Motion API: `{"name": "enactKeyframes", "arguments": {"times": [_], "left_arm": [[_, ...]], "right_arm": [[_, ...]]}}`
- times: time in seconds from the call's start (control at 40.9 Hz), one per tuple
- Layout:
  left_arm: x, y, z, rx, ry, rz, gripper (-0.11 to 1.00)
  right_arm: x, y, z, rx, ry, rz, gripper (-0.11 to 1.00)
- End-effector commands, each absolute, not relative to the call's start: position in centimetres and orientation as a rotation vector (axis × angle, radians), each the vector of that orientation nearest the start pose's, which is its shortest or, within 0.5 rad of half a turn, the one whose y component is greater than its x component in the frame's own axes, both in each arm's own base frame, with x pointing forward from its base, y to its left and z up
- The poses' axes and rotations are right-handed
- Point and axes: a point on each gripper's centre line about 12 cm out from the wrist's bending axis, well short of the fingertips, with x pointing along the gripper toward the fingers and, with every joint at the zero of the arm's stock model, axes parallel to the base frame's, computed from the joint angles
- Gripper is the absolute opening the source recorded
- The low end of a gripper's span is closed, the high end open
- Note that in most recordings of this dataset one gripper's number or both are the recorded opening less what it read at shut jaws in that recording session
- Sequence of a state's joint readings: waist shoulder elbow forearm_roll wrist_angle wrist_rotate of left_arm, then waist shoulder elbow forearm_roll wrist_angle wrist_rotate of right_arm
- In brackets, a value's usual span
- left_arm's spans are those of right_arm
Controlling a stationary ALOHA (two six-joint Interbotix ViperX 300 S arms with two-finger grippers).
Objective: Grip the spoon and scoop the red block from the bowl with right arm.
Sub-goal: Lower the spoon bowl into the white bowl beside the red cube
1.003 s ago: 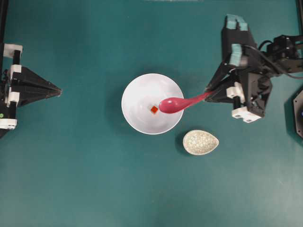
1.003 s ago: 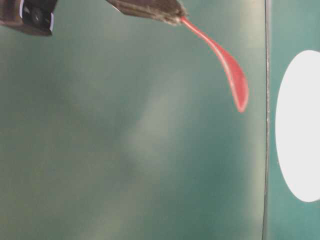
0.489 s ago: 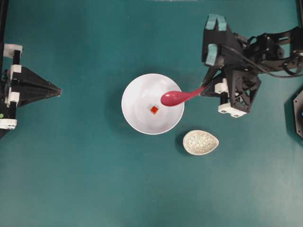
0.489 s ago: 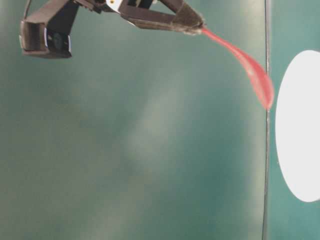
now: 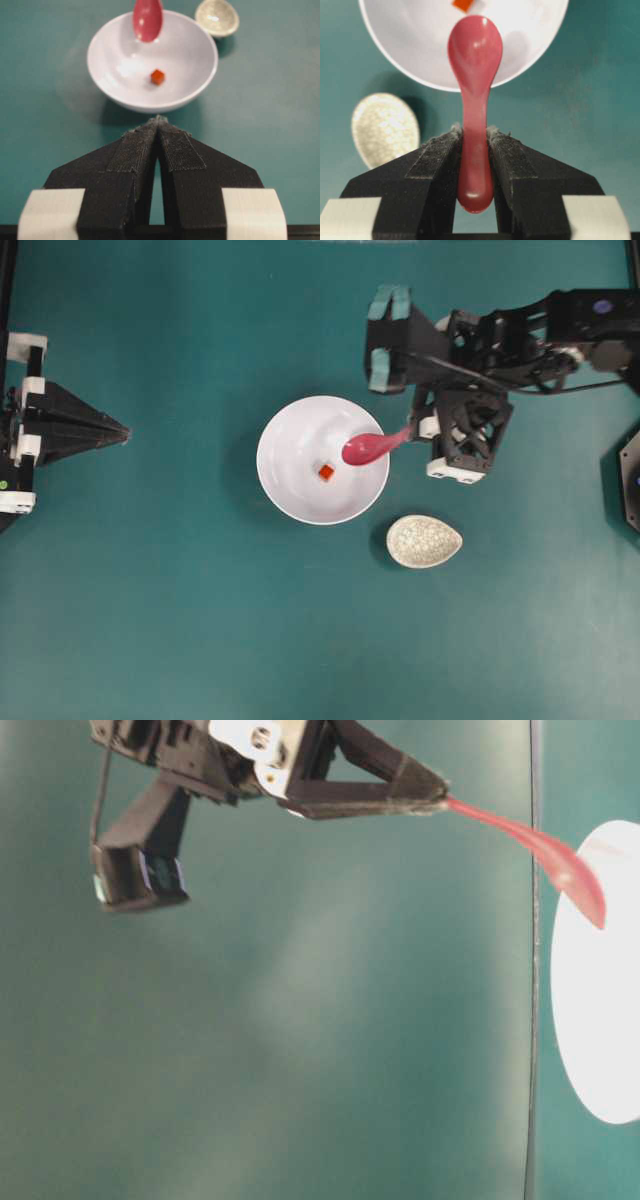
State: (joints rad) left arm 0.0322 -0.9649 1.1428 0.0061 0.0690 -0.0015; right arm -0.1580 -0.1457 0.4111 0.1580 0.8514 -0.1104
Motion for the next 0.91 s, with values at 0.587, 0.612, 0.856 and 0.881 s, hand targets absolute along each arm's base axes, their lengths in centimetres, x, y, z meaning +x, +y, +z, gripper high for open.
{"name": "enactKeyframes", "arguments": {"times": [0.587,0.612,0.856,0.881], "left_arm": [[19.9,0.7,27.2,0.008,0.224,0.033,0.0],[19.9,0.7,27.2,0.008,0.224,0.033,0.0],[20.0,0.7,27.3,0.009,0.223,0.033,0.0],[19.9,0.7,27.2,0.008,0.224,0.033,0.0]], "right_arm": [[38.2,-3.1,23.0,0.105,1.119,0.004,0.25],[38.4,-3.1,23.0,0.104,1.112,0.003,0.25],[39.2,-3.2,22.4,0.103,1.119,0.004,0.25],[39.3,-3.2,22.3,0.103,1.119,0.003,0.25]]}}
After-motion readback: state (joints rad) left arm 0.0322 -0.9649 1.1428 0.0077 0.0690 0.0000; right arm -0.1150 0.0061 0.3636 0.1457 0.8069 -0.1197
